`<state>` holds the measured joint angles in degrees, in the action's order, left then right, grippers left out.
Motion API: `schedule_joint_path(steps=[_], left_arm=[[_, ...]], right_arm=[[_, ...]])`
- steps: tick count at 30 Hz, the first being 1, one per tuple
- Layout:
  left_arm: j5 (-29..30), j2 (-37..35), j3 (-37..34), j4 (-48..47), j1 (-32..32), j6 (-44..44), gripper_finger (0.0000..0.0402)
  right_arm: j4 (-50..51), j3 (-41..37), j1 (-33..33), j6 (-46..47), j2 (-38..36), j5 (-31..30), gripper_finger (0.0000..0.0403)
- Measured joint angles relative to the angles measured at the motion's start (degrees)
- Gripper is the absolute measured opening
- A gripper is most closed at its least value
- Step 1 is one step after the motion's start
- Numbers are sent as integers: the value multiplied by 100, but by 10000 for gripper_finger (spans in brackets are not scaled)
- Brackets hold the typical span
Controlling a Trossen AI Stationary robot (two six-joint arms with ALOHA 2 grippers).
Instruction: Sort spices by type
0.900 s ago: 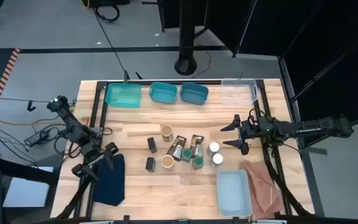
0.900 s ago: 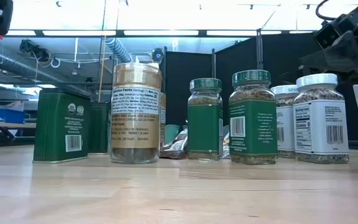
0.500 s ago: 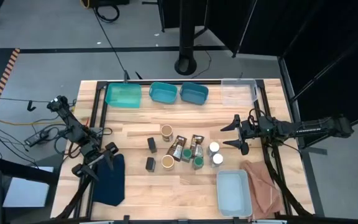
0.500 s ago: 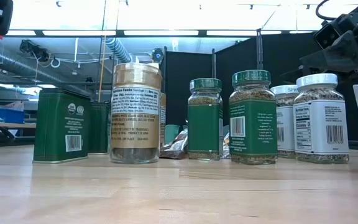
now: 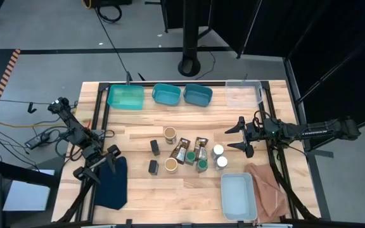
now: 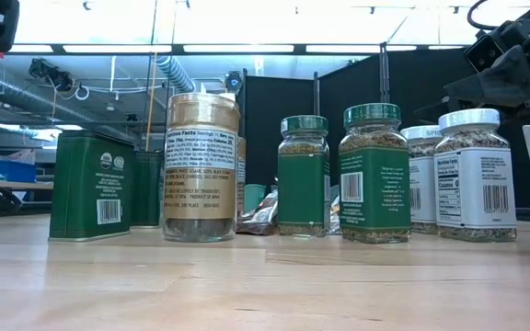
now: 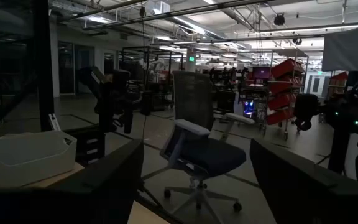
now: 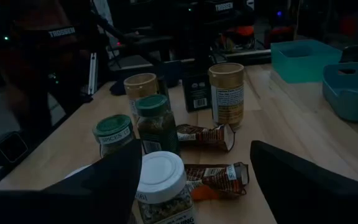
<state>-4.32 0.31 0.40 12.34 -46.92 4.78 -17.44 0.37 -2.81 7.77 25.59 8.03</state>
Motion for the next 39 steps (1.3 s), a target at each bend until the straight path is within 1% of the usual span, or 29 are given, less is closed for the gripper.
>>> schedule_joint_path(steps=[15,18,21,23,26,29,31,36,39], left_arm=[[13,-1,0,7,0,0,300],[346,0,0,129,0,16,300],[561,0,0,392,3,236,300],[864,1,0,702,5,-16,300],[1634,1,0,1004,7,-435,300],[2632,3,0,1429,5,-293,300],[3082,4,0,1545,9,-153,300],[3202,7,0,1681,7,-9,300],[3654,2,0,2116,4,11,300]], right_arm=[[0,2,0,-2,2,2,307],[0,2,0,0,1,1,307],[0,1,0,0,2,1,307],[0,2,0,0,0,0,307],[-2,0,0,0,2,0,307],[-4,0,0,0,0,2,307],[-2,0,0,0,0,0,307],[-4,2,0,0,0,0,307],[-4,0,0,0,2,2,307]])
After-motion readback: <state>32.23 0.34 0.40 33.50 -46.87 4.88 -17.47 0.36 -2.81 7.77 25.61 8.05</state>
